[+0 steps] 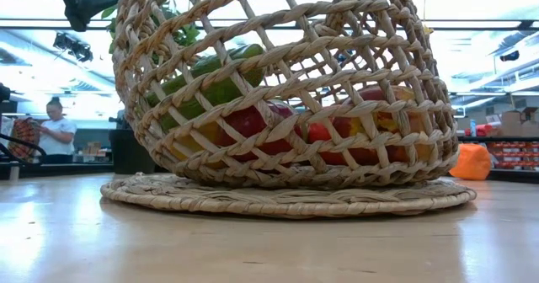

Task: Build produce basket
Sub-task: Put the bottom red apple into the brown basket

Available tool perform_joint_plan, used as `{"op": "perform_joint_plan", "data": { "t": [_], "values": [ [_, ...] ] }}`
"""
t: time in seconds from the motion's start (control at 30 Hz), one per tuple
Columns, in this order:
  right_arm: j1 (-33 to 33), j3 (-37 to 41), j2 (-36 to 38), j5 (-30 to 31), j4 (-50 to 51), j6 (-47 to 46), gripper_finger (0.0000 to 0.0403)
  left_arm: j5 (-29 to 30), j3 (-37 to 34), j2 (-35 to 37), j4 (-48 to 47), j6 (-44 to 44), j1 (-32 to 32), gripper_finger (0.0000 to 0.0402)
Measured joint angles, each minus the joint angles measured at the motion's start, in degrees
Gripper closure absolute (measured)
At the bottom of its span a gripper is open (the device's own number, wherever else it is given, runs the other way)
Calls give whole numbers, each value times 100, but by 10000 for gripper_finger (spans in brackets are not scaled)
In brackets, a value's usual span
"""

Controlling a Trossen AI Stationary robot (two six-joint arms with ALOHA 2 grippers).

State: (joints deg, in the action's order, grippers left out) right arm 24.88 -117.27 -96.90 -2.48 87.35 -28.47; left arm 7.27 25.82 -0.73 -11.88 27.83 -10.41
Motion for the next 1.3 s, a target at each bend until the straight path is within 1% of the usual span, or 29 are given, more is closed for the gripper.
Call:
{"op": "perform_joint_plan", "data": {
  "t": [0.13,0.27,0.37,0.43,0.53,0.63,0.73,0.83,0.93,1.1,1.3],
  "values": [
    [812,18,-36,222,164,-570,99,1,0,0,2,-2,0,12],
    [1435,474,1,264,164,-1048,101,2,0,0,2,0,-2,12],
    [1788,1114,226,267,148,-1491,101,2,0,0,2,0,-2,12],
    [1997,1679,447,214,82,-1846,101,0,0,0,2,-2,0,12],
    [2224,2624,754,-108,18,-2491,101,1,0,0,2,-2,-2,12],
    [2362,3529,960,-662,-5,-2868,97,2,0,0,2,-2,0,12],
    [2408,4285,1003,-1206,-90,-2823,85,0,0,0,2,-2,-2,12],
    [2406,4814,968,-1593,-314,-2681,66,1,0,0,0,-2,-1,12],
    [2406,5119,871,-1957,-649,-2616,43,1,0,0,0,0,0,12],
    [2415,5399,795,-1955,-1177,-2588,8,0,0,0,2,0,-2,12],
    [2413,5796,793,-1987,-1310,-2807,8,0,0,0,1,0,-1,12]
  ]
}}
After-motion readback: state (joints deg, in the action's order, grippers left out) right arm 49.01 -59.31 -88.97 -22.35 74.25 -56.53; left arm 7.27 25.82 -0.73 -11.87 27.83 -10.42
